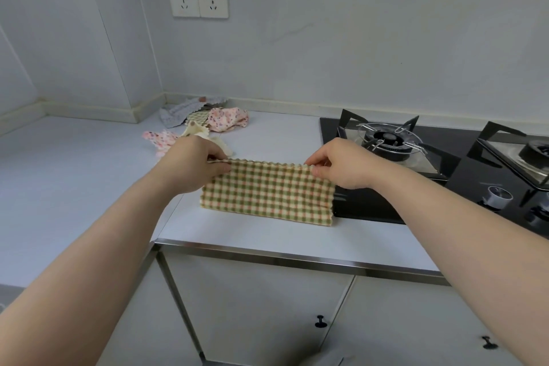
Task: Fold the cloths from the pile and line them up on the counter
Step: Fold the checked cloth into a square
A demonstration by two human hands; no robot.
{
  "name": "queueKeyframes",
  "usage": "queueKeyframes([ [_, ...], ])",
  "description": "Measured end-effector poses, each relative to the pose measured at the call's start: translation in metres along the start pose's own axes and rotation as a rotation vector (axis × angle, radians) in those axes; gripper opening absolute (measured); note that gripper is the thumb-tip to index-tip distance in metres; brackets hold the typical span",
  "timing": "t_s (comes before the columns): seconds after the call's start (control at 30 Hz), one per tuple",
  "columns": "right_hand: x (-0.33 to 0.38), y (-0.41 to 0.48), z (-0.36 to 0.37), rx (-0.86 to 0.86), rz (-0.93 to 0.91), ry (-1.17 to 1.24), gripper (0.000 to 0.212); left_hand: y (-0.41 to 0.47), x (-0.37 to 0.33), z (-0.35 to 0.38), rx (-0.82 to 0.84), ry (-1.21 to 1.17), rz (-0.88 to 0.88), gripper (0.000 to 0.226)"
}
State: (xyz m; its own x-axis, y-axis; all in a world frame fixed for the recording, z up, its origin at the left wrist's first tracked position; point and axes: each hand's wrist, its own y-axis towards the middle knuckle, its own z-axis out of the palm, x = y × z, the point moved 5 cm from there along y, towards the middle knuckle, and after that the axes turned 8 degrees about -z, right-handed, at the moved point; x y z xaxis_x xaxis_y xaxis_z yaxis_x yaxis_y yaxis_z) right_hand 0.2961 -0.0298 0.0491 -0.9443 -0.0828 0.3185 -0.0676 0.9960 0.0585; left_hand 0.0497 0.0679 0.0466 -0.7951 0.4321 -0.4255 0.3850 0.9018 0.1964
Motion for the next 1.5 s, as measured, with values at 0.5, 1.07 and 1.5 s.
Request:
queueKeyframes([
  [0.5,0.008,-0.018,0.036,-0.425,-0.465,-0.615,0.008,-0.006,-0.011,0.013,0.099,0.206,0.104,0.010],
  [1.07,0.039,0.011,0.089,0.002,-0.099,-0.124,0.053,-0.023,-0.030,0.084,0.169,0.171,0.059,0.056],
  [1.5,-0.010,0.004,0.090,0.290,0.236,-0.376,0.071,-0.013,0.021,0.100,0.453,0.484,-0.283,0.090],
])
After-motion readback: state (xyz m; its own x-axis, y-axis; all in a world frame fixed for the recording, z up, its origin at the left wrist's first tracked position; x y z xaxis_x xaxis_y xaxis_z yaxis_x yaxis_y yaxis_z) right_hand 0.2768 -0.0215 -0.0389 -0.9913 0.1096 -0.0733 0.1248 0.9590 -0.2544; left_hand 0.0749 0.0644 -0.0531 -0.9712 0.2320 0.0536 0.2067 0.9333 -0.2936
